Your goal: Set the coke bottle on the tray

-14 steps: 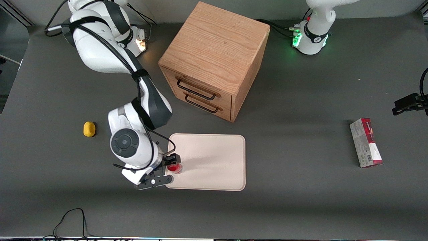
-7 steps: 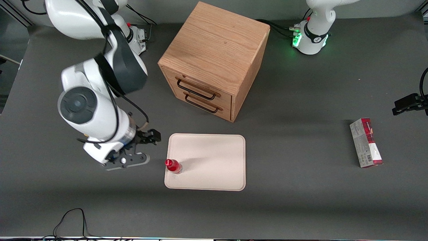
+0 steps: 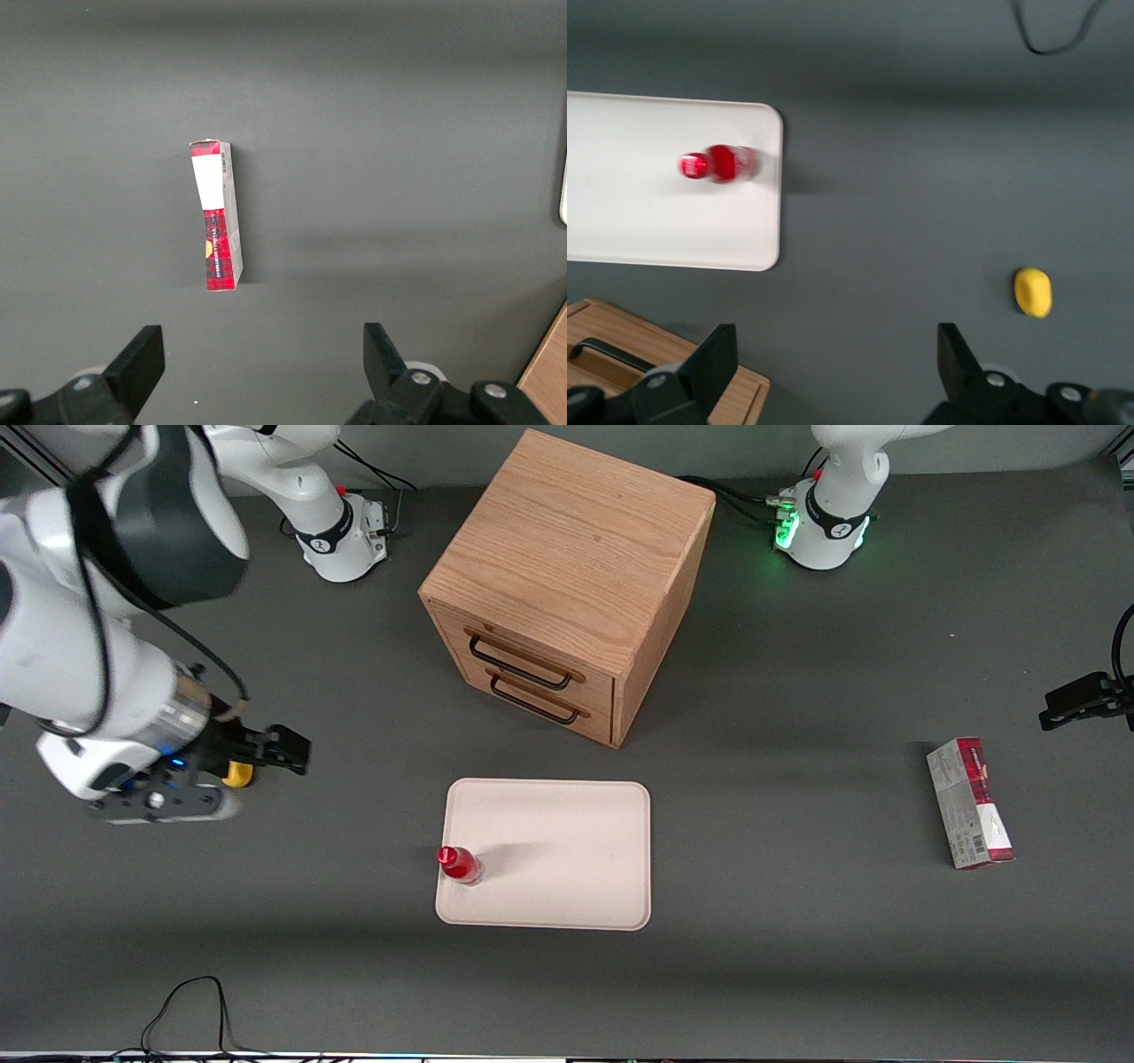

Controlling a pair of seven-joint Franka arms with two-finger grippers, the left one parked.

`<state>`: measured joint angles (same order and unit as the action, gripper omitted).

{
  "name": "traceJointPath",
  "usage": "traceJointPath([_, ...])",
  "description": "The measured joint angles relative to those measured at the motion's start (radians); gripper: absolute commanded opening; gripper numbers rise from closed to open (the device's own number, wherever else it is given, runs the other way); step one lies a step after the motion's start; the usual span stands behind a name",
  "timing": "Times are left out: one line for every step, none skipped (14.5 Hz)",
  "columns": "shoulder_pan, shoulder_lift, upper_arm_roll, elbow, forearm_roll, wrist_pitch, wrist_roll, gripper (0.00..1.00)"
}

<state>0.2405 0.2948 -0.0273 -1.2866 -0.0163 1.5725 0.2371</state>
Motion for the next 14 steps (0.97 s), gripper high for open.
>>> traceJointPath([-0.024, -0.055, 0.000, -0.071, 0.004, 0.018, -0.001, 1.00])
traceJointPath([-0.049, -0.101, 0.002, -0.126, 0.012, 0.028, -0.010, 1.00])
traceJointPath([-0.078, -0.140, 0.004, -0.169, 0.022, 0.036, -0.029, 1.00])
traceJointPath([-0.112, -0.171, 0.008, -0.199, 0.029, 0.037, -0.059, 1.00])
traceJointPath([-0.143, -0.196, 0.009, -0.222, 0.034, 0.038, -0.090, 1.00])
traceJointPath([-0.170, -0.218, 0.009, -0.242, 0.038, 0.039, -0.117, 1.00])
traceJointPath([-0.191, -0.239, 0.009, -0.262, 0.040, 0.039, -0.134, 1.00])
traceJointPath([-0.203, -0.259, 0.009, -0.282, 0.041, 0.040, -0.141, 1.00])
traceJointPath([-0.208, -0.278, 0.007, -0.300, 0.041, 0.041, -0.143, 1.00])
traceJointPath([-0.208, -0.296, 0.002, -0.316, 0.041, 0.041, -0.145, 1.00])
traceJointPath([-0.208, -0.312, -0.004, -0.330, 0.041, 0.041, -0.152, 1.00])
traceJointPath([-0.208, -0.324, -0.014, -0.341, 0.041, 0.041, -0.170, 1.00])
traceJointPath([-0.208, -0.334, -0.028, -0.349, 0.041, 0.041, -0.190, 1.00])
traceJointPath([-0.208, -0.339, -0.041, -0.353, 0.041, 0.041, -0.209, 1.00])
